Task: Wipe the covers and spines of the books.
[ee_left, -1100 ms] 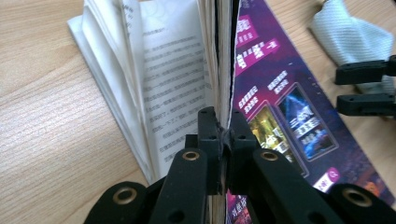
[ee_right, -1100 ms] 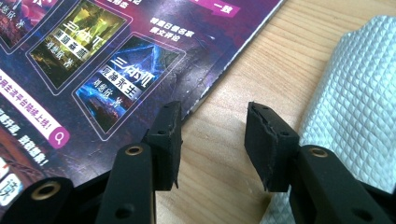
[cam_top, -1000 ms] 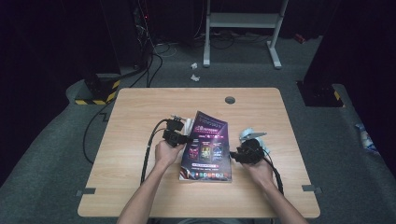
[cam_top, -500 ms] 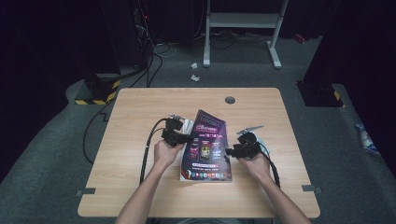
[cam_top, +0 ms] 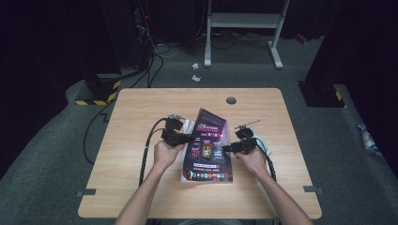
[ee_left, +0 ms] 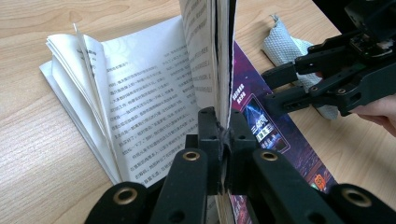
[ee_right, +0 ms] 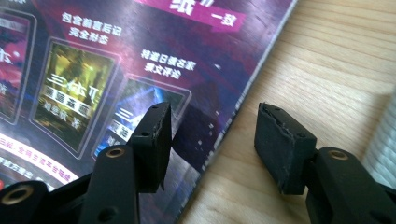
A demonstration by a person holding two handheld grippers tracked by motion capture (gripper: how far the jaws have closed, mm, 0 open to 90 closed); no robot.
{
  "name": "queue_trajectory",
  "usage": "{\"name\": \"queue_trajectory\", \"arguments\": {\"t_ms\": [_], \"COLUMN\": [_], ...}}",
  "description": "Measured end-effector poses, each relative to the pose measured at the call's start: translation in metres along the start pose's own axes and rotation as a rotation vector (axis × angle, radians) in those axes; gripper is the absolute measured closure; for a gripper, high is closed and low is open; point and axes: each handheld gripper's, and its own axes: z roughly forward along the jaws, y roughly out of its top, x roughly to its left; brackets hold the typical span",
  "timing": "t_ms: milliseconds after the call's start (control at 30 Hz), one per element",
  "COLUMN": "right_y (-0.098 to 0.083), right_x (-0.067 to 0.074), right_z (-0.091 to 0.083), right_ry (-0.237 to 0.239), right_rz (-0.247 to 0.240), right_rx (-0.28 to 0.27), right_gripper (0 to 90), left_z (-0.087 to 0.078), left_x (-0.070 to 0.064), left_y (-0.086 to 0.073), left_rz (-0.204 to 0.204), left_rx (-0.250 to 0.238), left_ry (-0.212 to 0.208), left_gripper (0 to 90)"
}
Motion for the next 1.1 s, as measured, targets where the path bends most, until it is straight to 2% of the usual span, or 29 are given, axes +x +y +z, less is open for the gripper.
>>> {"name": "queue_trajectory", "arguments": {"t_ms": [133,333,633,833,1100], "right_y": [0.005,0.006,0.007,0.007,0.007], "right_x": [0.004,-0.001,-0.004,-0.002,0.000], "right_z": [0.003,0.005,0.005,0.002,0.000], "right_ry": [0.002,0.033,0.049,0.041,0.064], "right_rz": [0.006,0.037,0.062,0.053,0.057], "right_rx": [0.014,-0.001,-0.007,-0.012,-0.035], "right_gripper": [46.9,49.5,52.2,55.2,58.2], "left_z": [-0.001,-0.003,0.000,0.007,0.019], "left_x": [0.001,0.001,0.004,0.012,0.020], "left_y": [0.000,0.000,-0.002,-0.007,-0.015], "left_rz": [-0.002,0.006,-0.018,-0.042,-0.068], "left_rx": [-0.006,-0.016,-0.020,0.004,0.055], "left_ry": [-0.004,-0.015,-0.023,-0.010,0.023], "left_gripper": [87.2,87.2,87.2,87.2,87.2]}}
